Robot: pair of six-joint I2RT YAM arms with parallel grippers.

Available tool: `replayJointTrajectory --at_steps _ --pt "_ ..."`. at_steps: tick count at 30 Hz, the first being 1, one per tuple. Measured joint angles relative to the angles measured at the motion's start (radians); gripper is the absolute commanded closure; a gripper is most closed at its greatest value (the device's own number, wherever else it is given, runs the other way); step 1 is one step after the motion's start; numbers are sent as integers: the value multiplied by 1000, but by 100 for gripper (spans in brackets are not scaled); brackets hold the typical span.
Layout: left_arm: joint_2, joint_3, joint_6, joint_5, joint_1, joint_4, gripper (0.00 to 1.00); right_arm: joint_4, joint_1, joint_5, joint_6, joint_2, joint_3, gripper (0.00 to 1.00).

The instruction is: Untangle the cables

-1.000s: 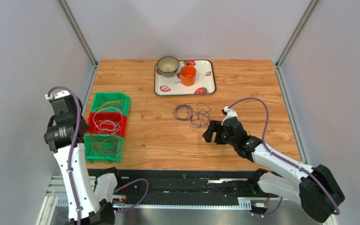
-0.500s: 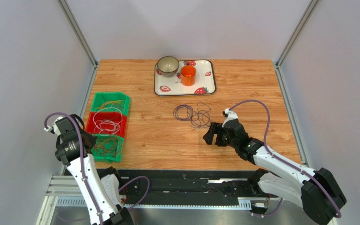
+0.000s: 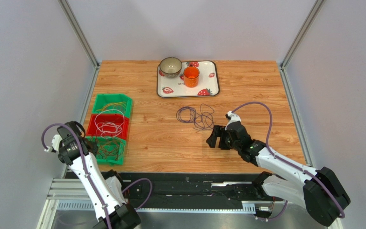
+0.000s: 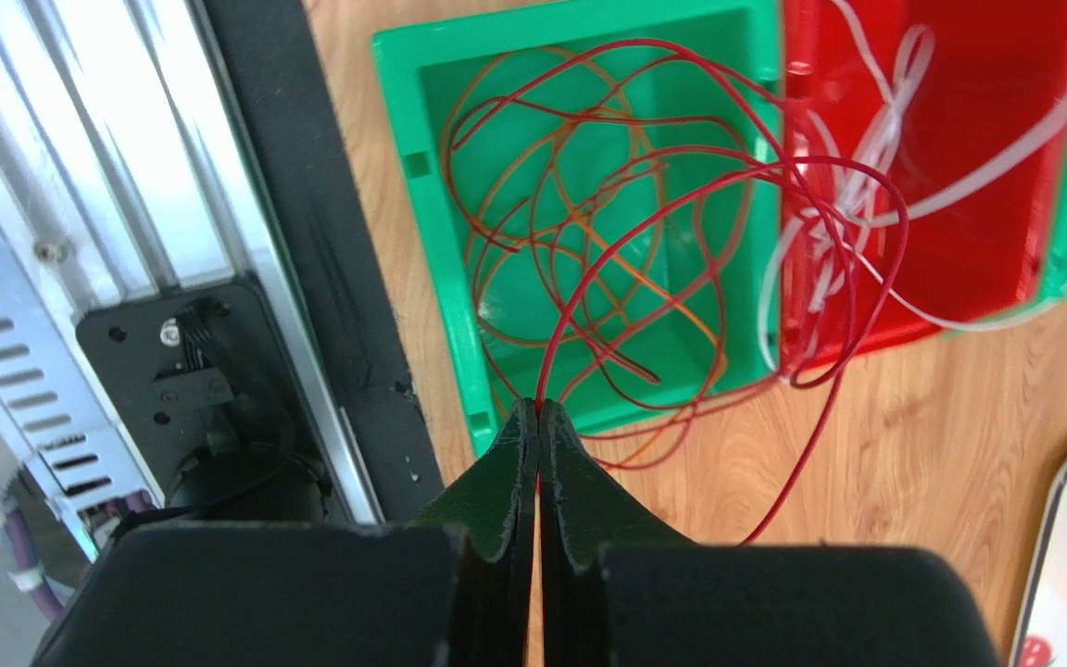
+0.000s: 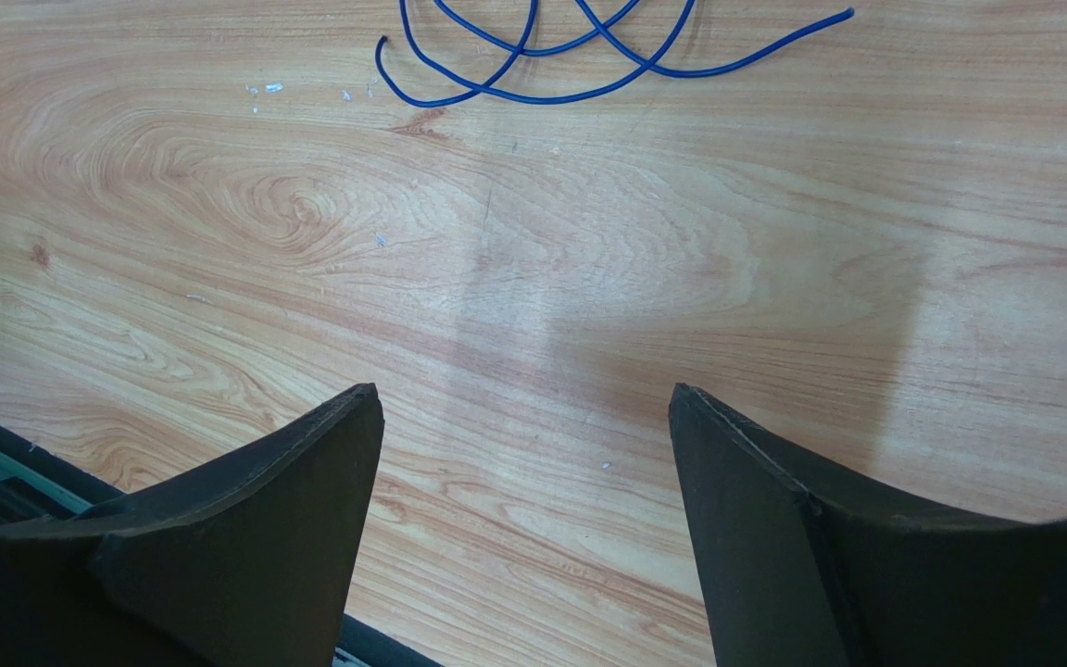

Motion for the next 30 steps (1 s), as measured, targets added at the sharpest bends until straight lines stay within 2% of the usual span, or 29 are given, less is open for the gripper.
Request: replayJointTrajectory --at_steps 3,5,6,7,10,11,12,17,22,26,30 --pt "22 -47 -24 23 50 20 100 -1 0 0 5 0 0 21" --pt "54 -64 -34 41 69 39 90 -2 0 1 8 0 0 21" --pt "74 -68 -37 52 75 50 82 -3 0 2 9 0 0 21" --pt "98 -71 -41 69 80 64 59 -6 0 2 10 0 0 21" --pt "135 -87 -28 132 86 109 37 -31 0 3 10 -1 7 22" --pt "132 -94 -27 151 86 119 33 -42 0 4 10 -3 11 22" --pt "124 -96 -21 165 86 122 9 -60 0 8 9 -10 18 22" --pt "29 -87 -9 198 89 130 7 -160 0 30 7 -113 65 20" --pt "24 -23 19 208 89 100 6 -232 0 61 7 -143 154 19" --pt "0 23 61 215 90 82 5 -278 0 81 8 -18 266 19" --pt "-42 46 127 255 90 69 5 -328 0 97 11 188 391 19"
